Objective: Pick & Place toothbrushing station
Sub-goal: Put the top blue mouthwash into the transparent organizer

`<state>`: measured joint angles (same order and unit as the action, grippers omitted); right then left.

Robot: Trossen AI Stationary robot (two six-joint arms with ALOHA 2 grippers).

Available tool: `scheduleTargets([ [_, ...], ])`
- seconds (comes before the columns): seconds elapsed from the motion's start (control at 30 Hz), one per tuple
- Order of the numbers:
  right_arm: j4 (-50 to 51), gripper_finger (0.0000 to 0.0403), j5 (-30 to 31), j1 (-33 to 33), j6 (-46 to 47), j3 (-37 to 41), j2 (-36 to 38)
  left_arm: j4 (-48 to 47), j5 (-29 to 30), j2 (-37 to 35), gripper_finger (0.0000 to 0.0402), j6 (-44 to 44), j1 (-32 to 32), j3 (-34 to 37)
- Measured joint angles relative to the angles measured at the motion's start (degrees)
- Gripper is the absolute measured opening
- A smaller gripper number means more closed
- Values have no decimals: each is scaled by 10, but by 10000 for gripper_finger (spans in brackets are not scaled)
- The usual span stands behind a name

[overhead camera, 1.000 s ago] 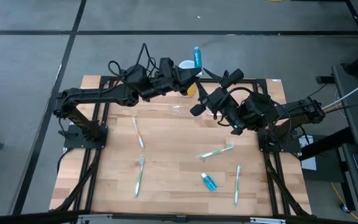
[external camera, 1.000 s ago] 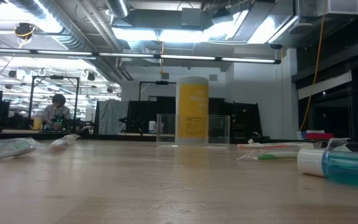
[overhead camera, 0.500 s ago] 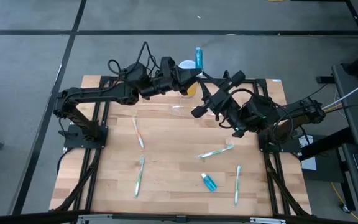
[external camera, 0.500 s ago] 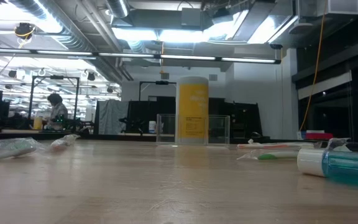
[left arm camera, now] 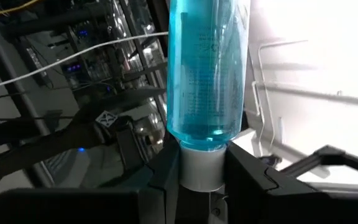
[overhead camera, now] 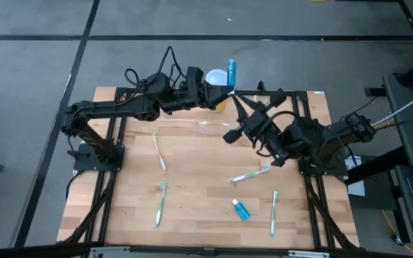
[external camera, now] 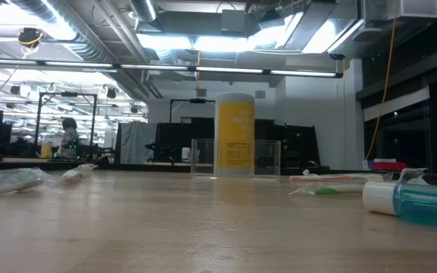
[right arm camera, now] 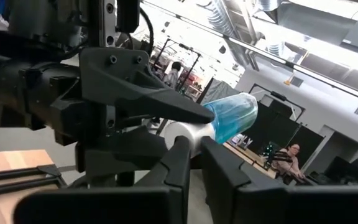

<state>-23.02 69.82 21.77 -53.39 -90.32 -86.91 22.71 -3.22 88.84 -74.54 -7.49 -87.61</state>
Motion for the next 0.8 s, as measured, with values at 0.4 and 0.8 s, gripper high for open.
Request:
scheduleTargets([
  [0.4, -10, 3, 33, 39, 0, 0, 0, -27, -10, 1, 92, 44, 4, 0],
  [0.8, -10, 97, 21, 77, -15, 0, 2, -316, -156, -57, 92, 264, 2, 1],
])
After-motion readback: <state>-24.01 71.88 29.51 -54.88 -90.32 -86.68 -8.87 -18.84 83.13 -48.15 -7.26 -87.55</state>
